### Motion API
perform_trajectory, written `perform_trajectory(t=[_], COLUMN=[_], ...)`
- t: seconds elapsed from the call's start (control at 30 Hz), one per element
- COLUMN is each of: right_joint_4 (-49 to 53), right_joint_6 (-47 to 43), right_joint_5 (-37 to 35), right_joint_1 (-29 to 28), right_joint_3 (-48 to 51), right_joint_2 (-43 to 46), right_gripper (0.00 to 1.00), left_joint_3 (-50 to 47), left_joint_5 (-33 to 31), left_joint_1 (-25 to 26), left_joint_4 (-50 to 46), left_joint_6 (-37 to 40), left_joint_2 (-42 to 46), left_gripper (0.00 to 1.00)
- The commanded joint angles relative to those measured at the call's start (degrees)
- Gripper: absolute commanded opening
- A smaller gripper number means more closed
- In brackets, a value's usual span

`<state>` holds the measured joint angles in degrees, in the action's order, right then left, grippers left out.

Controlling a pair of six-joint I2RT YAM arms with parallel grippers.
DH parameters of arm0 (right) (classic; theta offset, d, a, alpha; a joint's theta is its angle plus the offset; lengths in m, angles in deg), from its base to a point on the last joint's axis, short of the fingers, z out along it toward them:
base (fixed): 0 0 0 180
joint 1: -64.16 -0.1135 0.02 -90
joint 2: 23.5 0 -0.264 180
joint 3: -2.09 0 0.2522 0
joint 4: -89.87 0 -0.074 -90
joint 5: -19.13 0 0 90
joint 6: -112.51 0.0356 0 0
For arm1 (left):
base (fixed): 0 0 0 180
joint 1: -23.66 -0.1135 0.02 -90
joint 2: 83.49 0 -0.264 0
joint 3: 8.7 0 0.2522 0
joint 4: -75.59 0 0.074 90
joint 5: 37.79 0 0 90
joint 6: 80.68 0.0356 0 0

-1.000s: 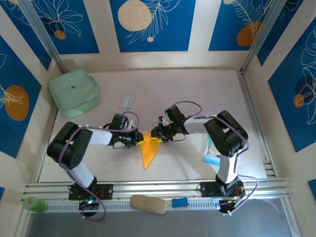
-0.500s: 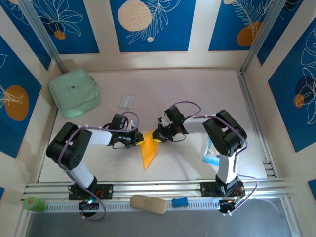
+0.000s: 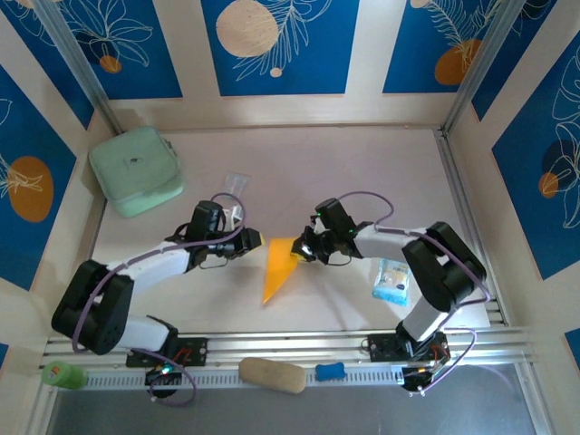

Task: Fold a paper plane with a square sheet of paper (pick it up from the middle)
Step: Fold the wing for the fifth time at the center of the table.

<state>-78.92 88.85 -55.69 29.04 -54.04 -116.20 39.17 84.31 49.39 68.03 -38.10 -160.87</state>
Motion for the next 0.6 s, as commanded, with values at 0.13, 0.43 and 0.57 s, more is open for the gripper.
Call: perform_trajectory(t=[0.13,0.43,0.57], right_joint_4=[-0.8,2.4,3.7], right_joint_6=[13.9,16.0,15.2], right_joint_5=[-7.3,-9.8,-9.9], right_joint_1=[-0.3,-1.3,-1.4], right_joint_3=[4.7,4.0,2.8], right_joint_2=[5.5,7.4,7.0], right_gripper=[0.0,0.0,0.0], left_joint_3=[-1.3,-1.5,-0.7], left_joint_5=[-3.7,-14.2,-16.7], left_joint_1=[1.3,11.7,17.7], left_joint_4=[-5.1,-5.6,-6.9], left_joint_6=[5.6,16.1,22.1], left_joint_2=[5.1,10.8,9.9], left_gripper=[0.22,0.22,0.26])
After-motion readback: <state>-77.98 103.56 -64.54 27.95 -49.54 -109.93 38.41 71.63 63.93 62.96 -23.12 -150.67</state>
